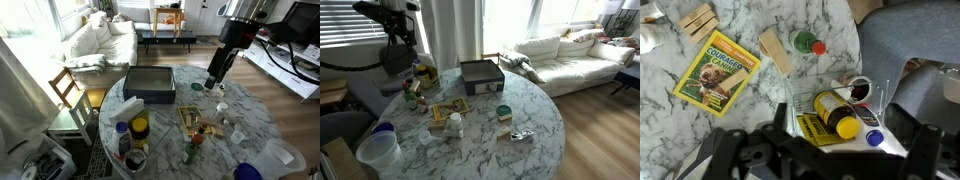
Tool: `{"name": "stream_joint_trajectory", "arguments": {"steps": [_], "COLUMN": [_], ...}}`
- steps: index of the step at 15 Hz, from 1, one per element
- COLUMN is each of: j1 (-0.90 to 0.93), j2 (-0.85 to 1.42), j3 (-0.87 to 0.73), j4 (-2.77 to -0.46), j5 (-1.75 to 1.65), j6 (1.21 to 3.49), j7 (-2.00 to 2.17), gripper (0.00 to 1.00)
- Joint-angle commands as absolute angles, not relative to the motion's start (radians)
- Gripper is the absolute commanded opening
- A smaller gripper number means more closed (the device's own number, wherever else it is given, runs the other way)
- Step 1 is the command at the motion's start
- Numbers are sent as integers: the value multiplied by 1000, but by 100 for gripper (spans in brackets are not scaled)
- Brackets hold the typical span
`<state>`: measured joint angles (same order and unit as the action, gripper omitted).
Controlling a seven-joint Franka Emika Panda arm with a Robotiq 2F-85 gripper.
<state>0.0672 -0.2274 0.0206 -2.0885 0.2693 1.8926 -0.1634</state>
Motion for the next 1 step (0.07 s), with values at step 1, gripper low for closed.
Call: {"name": "stream_joint_trajectory", "arguments": {"steps": [1], "j1": [68], "j2": [-227], "j3": [20], "j4": [-2087], "j5": [269], "j6": [1891], "j7": [-164], "gripper": [100]}}
